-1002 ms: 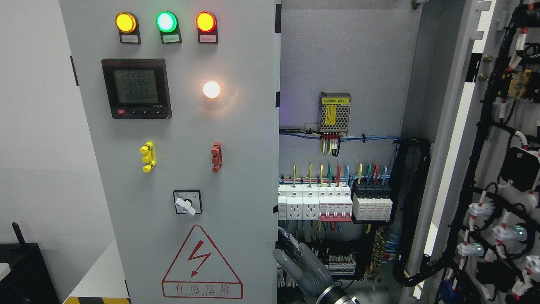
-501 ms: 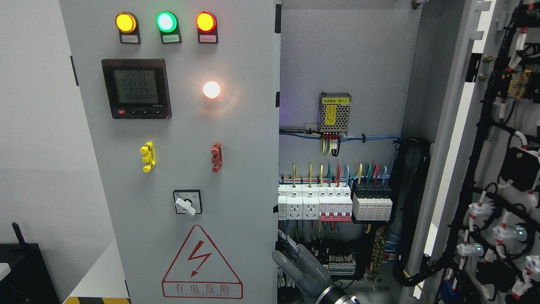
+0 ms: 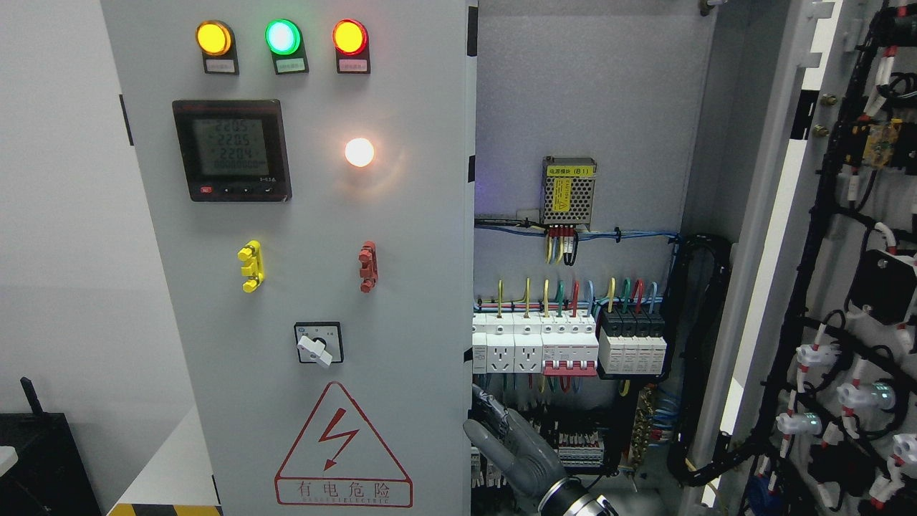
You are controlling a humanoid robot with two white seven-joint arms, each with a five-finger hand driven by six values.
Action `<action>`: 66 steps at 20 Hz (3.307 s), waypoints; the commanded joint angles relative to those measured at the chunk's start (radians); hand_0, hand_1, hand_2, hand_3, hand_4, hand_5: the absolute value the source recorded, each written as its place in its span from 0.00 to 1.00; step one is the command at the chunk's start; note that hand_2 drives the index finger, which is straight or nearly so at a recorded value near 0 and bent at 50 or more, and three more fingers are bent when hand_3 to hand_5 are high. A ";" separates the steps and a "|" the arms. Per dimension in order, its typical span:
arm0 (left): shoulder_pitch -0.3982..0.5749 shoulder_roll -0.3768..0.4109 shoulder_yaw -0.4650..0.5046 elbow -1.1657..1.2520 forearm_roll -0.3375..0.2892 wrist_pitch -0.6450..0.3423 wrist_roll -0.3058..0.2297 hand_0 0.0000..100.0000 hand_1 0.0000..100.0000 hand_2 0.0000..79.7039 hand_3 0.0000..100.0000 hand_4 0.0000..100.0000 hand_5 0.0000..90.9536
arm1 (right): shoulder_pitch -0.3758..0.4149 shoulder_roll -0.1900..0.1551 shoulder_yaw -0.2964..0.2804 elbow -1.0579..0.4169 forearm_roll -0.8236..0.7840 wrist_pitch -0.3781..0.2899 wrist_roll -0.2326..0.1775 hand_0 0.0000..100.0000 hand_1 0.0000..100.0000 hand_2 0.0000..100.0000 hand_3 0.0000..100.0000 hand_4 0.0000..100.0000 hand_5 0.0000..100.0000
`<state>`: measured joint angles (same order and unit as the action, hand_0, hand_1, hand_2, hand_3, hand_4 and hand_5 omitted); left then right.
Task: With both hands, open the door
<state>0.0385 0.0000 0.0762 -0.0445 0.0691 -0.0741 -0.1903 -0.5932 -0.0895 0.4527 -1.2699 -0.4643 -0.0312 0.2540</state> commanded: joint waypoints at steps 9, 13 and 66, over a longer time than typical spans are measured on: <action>0.000 -0.034 0.000 0.000 0.000 0.002 0.000 0.12 0.39 0.00 0.00 0.00 0.00 | -0.008 0.001 -0.005 0.007 -0.016 0.000 0.053 0.12 0.39 0.00 0.00 0.00 0.00; 0.000 -0.034 -0.001 0.000 0.000 0.002 0.000 0.12 0.39 0.00 0.00 0.00 0.00 | -0.016 0.004 -0.005 0.011 -0.017 0.002 0.080 0.12 0.39 0.00 0.00 0.00 0.00; 0.000 -0.034 -0.001 0.000 0.000 0.002 0.000 0.12 0.39 0.00 0.00 0.00 0.00 | 0.081 0.007 0.061 -0.270 -0.163 0.053 0.202 0.12 0.39 0.00 0.00 0.00 0.00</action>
<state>0.0383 0.0000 0.0764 -0.0445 0.0690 -0.0712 -0.1903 -0.5246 -0.0863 0.4890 -1.4725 -0.6233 0.0207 0.4467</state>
